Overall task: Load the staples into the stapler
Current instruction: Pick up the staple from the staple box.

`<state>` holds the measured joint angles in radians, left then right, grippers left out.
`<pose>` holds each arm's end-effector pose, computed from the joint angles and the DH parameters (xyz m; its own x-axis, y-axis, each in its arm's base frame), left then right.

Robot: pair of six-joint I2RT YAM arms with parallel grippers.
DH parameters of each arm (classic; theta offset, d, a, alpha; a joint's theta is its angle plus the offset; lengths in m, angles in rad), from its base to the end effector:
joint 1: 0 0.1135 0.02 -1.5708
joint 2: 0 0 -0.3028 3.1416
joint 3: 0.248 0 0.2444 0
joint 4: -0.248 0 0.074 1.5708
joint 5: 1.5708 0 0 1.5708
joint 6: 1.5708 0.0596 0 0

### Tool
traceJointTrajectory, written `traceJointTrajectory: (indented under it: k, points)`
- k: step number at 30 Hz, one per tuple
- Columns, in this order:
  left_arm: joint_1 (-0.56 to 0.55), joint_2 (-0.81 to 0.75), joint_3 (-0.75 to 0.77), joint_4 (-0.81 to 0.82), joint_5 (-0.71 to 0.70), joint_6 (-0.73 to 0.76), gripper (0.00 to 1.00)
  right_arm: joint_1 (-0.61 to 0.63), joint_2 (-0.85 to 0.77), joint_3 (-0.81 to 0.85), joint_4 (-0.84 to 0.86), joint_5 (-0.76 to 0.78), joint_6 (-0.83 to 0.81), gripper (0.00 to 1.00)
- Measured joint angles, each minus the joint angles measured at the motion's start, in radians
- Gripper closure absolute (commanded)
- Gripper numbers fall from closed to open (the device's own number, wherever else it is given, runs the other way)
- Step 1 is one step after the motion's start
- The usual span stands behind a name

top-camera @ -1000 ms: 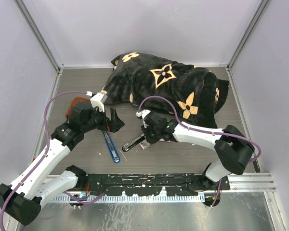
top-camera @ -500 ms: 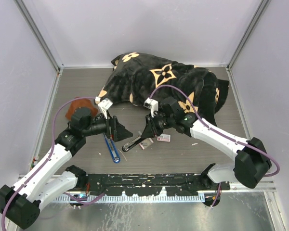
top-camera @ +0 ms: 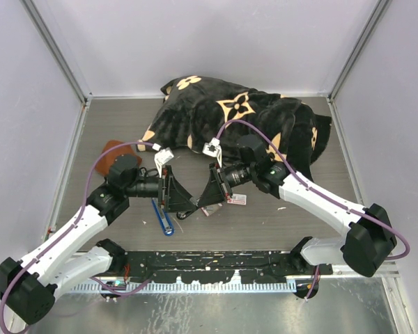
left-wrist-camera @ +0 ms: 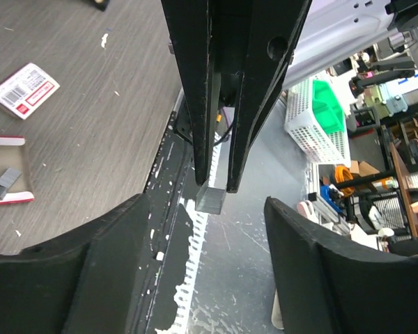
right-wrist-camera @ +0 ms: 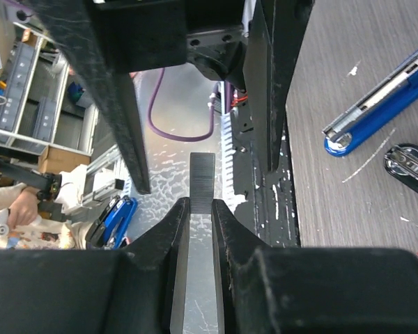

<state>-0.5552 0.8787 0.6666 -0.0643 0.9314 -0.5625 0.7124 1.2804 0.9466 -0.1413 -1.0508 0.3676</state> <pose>0.1247 -0.1336 0.3255 -0.7138 0.0683 -0.6970 0.6974 0.1614 -0.6983 0.1697 0.2149 0.3353 -0.6497 -0.3252 -0.6872 -0.7237 -0.0124 0.6900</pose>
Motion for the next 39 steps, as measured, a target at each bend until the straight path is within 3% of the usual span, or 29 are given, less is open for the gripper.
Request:
traceJointTrajectory:
  k: [4,15,22,39]
  points:
    - [-0.006,0.014,0.0,0.009,0.026,-0.017,0.43,0.0,0.0,0.0,0.023,-0.042,0.018,0.85]
    - [-0.008,0.032,0.0,0.059,0.068,-0.064,0.5,0.0,0.004,0.0,0.044,-0.079,0.032,0.85]
    - [-0.008,0.034,0.0,0.075,0.082,-0.081,0.64,0.0,0.015,0.0,0.044,-0.083,0.032,0.85]
    - [-0.008,0.051,0.0,0.076,0.09,-0.085,0.64,0.0,0.023,0.0,0.042,-0.085,0.028,0.85]
